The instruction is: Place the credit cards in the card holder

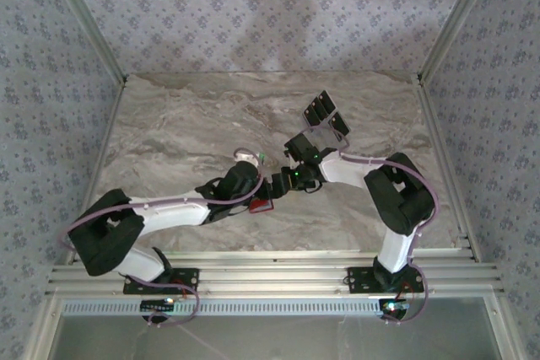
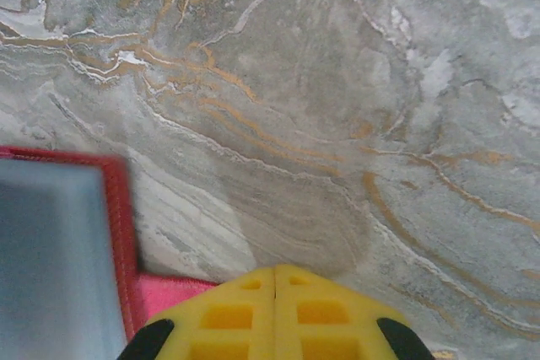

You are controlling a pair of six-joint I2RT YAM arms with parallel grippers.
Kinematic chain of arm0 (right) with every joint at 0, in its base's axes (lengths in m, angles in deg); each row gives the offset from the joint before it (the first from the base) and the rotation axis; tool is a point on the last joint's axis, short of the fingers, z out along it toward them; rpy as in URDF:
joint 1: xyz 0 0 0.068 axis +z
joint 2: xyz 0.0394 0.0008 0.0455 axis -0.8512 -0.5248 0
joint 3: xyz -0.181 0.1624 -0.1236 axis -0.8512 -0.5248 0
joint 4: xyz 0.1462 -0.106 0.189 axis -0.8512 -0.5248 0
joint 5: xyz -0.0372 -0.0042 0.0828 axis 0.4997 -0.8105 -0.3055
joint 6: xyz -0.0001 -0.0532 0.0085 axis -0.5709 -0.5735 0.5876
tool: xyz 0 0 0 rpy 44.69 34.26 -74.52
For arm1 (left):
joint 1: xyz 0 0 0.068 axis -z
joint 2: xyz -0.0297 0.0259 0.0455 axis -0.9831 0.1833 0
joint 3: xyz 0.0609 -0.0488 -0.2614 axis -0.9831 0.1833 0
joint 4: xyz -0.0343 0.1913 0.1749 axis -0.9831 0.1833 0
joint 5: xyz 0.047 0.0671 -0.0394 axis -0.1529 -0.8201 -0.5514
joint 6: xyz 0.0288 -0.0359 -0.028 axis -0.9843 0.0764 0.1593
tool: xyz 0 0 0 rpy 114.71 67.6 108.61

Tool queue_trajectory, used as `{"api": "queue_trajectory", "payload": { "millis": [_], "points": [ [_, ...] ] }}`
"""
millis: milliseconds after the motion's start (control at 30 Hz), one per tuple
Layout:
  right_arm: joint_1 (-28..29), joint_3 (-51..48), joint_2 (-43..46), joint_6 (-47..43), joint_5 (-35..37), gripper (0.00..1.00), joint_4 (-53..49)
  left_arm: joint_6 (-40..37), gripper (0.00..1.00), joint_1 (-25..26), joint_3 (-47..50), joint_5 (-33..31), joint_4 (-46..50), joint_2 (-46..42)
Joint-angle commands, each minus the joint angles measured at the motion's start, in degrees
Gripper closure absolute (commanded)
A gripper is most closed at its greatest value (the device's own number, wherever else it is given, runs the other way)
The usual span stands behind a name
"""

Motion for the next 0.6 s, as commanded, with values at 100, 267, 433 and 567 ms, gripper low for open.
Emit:
{"api": "queue_trajectory", "payload": {
  "millis": [100,267,433,567],
  "points": [
    [-2.16,-2.63,2.86,0.65,0.0,1.0,-0.71,0.11,0.0,0.47,-2.82,-3.87,-1.51,0.57],
    [-2.36,-3.08,3.58,0.66,-0.55,1.0,-0.4,-4.07,0.0,-0.23,-2.86,-9.22,7.47,-6.6],
    [-2.36,-3.26,3.57,0.66,-0.91,1.0,-0.11,-2.35,0.0,-1.03,-2.72,-23.17,30.12,-15.06],
    [-2.32,-3.4,3.14,0.8,-1.17,1.0,0.39,3.27,0.0,-2.23,3.25,-28.9,36.72,-18.27]
  ]
}}
